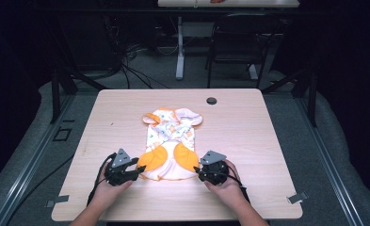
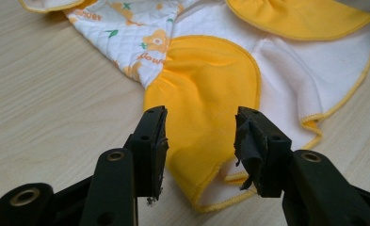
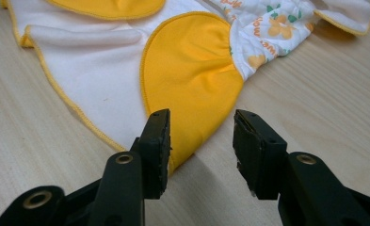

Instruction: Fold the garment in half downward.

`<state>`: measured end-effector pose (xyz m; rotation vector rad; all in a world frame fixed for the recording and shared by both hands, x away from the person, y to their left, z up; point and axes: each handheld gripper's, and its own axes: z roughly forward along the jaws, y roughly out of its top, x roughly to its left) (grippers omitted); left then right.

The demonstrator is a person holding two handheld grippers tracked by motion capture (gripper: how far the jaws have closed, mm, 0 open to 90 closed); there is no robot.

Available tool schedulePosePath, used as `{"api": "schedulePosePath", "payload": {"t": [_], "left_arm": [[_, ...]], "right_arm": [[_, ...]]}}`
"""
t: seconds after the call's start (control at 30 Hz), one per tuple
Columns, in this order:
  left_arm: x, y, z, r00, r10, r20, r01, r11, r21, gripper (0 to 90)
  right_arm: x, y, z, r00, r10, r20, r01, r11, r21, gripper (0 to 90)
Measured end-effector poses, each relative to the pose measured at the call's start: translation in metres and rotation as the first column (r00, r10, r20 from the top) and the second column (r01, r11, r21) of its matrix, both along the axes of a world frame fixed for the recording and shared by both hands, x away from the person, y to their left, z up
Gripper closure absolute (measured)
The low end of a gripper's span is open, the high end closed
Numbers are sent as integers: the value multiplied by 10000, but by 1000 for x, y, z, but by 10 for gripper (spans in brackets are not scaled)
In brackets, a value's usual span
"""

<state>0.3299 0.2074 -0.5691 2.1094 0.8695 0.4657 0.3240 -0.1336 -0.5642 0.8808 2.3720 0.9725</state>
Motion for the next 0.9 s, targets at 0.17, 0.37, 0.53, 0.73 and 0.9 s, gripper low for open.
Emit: {"api": "schedulePosePath", "payload": {"t": [0.17, 0.37, 0.53, 0.73, 0.9], "left_arm": [[0, -1, 1, 9999, 81, 134, -81, 10000, -24, 535], [2, -5, 7, 9985, 43, 538, -49, 9999, 119, 670], [11, -12, 7, 9990, 214, 382, -225, 9993, 301, 852], [27, -17, 4, 9999, 146, 34, -148, 9969, 767, 900], [41, -29, -1, 10000, 12, -76, -3, 9935, 1135, 900]], "right_arm": [[3, 4, -1, 9997, -83, -230, 85, 9999, 106, 642], [5, 10, 1, 9995, 74, -296, -63, 9992, 401, 765], [8, 17, 7, 9993, 327, -159, -324, 9993, 194, 898], [18, 25, 11, 9980, 536, -340, -533, 9985, 100, 900], [38, 34, 7, 9954, 489, -826, -491, 9988, -4, 900]]}}
